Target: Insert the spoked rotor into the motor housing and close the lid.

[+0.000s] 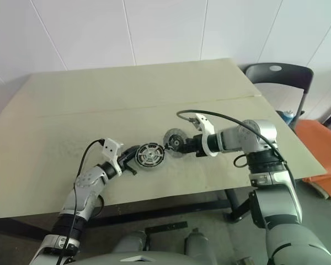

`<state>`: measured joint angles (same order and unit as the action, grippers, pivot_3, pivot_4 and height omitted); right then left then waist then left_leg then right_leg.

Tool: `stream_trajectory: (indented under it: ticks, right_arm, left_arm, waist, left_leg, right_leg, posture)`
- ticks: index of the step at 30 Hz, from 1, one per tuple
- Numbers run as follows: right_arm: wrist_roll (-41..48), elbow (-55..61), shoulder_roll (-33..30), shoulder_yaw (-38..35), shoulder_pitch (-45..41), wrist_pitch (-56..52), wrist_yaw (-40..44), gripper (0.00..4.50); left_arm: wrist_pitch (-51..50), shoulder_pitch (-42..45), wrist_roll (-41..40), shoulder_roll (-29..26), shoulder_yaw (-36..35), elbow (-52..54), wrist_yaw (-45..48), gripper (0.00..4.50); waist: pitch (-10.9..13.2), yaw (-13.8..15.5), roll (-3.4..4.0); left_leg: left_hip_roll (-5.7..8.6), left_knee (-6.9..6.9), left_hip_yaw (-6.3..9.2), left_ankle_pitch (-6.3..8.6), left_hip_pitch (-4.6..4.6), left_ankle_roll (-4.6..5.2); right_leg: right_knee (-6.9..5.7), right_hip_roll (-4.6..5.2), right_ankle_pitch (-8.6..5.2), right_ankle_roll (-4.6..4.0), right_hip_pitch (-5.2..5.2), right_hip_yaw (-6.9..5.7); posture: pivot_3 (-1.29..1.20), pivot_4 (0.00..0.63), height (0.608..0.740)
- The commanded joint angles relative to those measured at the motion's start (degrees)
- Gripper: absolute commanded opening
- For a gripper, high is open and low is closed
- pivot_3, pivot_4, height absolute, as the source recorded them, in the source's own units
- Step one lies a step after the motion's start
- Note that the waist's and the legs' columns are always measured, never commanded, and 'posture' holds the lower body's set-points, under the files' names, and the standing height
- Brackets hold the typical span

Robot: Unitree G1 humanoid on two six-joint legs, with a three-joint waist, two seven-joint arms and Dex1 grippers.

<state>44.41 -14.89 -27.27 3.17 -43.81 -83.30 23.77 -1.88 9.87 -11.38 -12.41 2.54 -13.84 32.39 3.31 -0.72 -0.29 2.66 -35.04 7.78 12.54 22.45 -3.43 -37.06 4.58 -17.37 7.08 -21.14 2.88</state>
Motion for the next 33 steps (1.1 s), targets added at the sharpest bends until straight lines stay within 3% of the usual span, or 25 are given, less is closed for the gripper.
stream_trajectory:
  ticks: [1, 11, 17, 24, 28, 33]
  right_arm:
    - [-3.1, 1.0, 0.5, -2.1, -1.4, 4.4, 0.0, 0.13]
    - [-3.4, 11.5, 0.8, 1.9, 1.6, 6.2, 7.3, 0.13]
    - [-13.8, 20.5, -5.1, 14.8, 0.5, 15.8, 11.0, 0.13]
    - [-25.7, 24.0, -8.3, 23.3, 1.4, 23.5, 9.9, 0.13]
    - [-30.1, 23.5, -5.9, 23.0, 1.6, 24.4, 6.5, 0.13]
    - [-25.2, 24.2, 2.6, 15.3, 1.2, 15.3, 4.5, 0.13]
  left_arm:
    - [0.5, 0.7, 0.4, 0.1, 0.3, -0.3, 0.3, 0.00]
    - [0.3, 0.4, -0.7, -0.4, -1.2, -0.1, 0.4, 0.00]
    - [0.1, 0.3, -0.8, -1.1, -2.2, -0.3, 0.5, 0.00]
    - [0.0, 0.6, -0.9, -1.1, -2.5, -0.6, 0.3, 0.00]
    - [-0.1, 0.8, -0.9, -1.0, -2.4, -0.7, 0.3, 0.00]
    - [-0.2, 0.8, -0.8, -0.8, -2.4, -0.8, 0.1, 0.00]
  waist:
    - [0.0, 0.0, 0.00]
    - [0.0, 0.0, 0.01]
    - [0.0, -0.3, 0.03]
    - [0.0, -0.2, 0.02]
    - [0.0, -0.1, 0.02]
    - [0.0, -0.1, 0.02]
  left_leg:
    - [0.00, 0.00, 0.00, 0.00, 0.00, 0.00]
    - [0.00, 0.01, 0.01, 0.00, 0.00, 0.00]
    - [0.00, 0.02, 0.00, 0.00, 0.00, 0.00]
    - [-0.01, 0.03, 0.00, 0.00, 0.00, -0.01]
    - [-0.02, 0.00, 0.01, 0.00, -0.02, -0.01]
    - [-0.02, 0.02, 0.05, -0.01, -0.02, -0.02]
  right_leg:
    - [0.00, 0.00, 0.00, 0.01, 0.00, 0.00]
    - [-0.01, 0.00, 0.01, 0.02, -0.01, 0.00]
    - [-0.02, -0.01, 0.00, 0.03, -0.05, 0.00]
    - [-0.01, 0.00, 0.00, 0.03, -0.07, 0.00]
    - [-0.02, 0.00, 0.00, 0.01, -0.09, 0.00]
    - [-0.05, -0.01, 0.01, 0.01, -0.08, 0.00]
  posture:
    - [0.00, 0.000, 0.740]
    - [0.00, 0.000, 0.740]
    - [0.00, 0.000, 0.740]
    - [0.00, 0.000, 0.740]
    - [0.00, 0.000, 0.740]
    - [0.00, 0.000, 0.740]
